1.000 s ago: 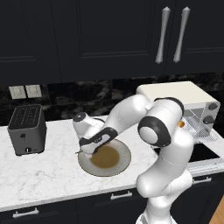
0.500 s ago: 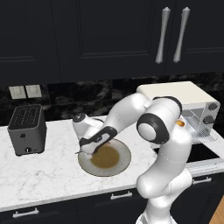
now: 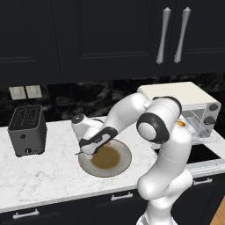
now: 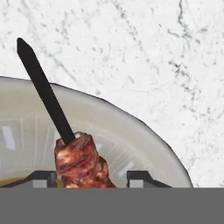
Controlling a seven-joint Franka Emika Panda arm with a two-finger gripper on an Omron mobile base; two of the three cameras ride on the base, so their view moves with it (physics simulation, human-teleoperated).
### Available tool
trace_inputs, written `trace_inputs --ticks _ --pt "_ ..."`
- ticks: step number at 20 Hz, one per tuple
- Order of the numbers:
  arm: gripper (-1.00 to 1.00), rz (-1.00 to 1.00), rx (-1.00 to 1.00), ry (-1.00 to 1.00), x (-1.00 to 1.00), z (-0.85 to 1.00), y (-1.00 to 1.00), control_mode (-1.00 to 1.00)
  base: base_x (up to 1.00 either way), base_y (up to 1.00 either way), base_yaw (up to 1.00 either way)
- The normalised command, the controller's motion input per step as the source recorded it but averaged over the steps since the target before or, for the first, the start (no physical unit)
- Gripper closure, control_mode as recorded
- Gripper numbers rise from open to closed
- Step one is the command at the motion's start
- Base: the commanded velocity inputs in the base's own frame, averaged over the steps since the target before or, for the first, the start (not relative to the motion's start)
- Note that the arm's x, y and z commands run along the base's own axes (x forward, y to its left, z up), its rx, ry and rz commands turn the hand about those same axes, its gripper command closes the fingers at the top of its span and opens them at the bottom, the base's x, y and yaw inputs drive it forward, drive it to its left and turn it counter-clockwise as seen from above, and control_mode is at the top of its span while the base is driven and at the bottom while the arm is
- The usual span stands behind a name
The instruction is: Pick up the kebab skewer and baguette bread, and place them inside the toaster oven. Close the toaster oven door and start by setting the timer.
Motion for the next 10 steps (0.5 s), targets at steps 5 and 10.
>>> trace_inputs --ticks 5,10 --pt "1.0 0.0 0.01 -0.01 -0.11 -0.34 0.0 -1.0 0.0 0.0 0.0" --pt "1.0 0.0 0.0 -0.03 -0.06 -0.49 0.0 -1.0 0.0 0.0 0.0"
